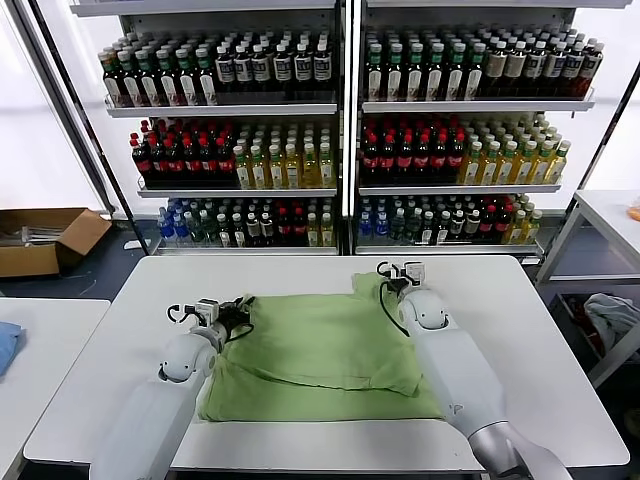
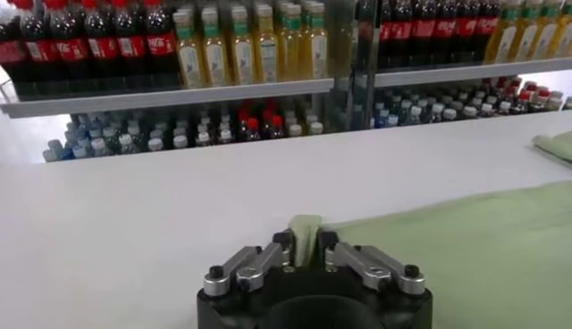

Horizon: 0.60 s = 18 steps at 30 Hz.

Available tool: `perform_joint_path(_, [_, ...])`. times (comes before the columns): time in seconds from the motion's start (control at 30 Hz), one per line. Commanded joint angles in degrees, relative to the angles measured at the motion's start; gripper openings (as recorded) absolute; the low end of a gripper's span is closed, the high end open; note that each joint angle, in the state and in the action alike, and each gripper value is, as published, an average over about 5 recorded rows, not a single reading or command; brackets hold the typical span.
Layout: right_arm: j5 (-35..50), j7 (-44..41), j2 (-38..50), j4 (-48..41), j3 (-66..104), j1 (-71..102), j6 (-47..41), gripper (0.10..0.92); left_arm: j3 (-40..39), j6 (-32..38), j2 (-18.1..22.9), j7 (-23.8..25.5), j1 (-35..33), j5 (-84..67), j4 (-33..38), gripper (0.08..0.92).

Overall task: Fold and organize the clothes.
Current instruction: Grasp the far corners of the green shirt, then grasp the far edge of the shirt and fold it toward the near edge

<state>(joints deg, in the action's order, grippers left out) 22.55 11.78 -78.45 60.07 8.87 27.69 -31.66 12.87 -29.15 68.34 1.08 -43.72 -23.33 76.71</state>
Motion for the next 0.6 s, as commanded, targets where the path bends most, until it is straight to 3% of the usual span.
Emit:
perform_joint_path(0.03, [-0.5, -0.15, 0.72, 6.33, 0.37, 1.39, 1.14, 0.213, -0.08, 3.96, 0.11, -0.62, -0.98, 1.61, 4.18, 0.144])
perform_joint_path(0.23, [-2.81, -0.14, 0.0, 12.08, 2.47, 2.45, 5.62, 0.107, 0.04, 8.49, -0.18, -1.31, -1.69, 2.0, 7.09, 0.09])
perform_joint_path(0.6, [-2.37, 2.05, 1.37, 26.25, 3.51, 10.89, 7.01, 0.106, 2.54, 10.09, -2.14, -2.52, -6.52, 1.13, 14.53, 0.09])
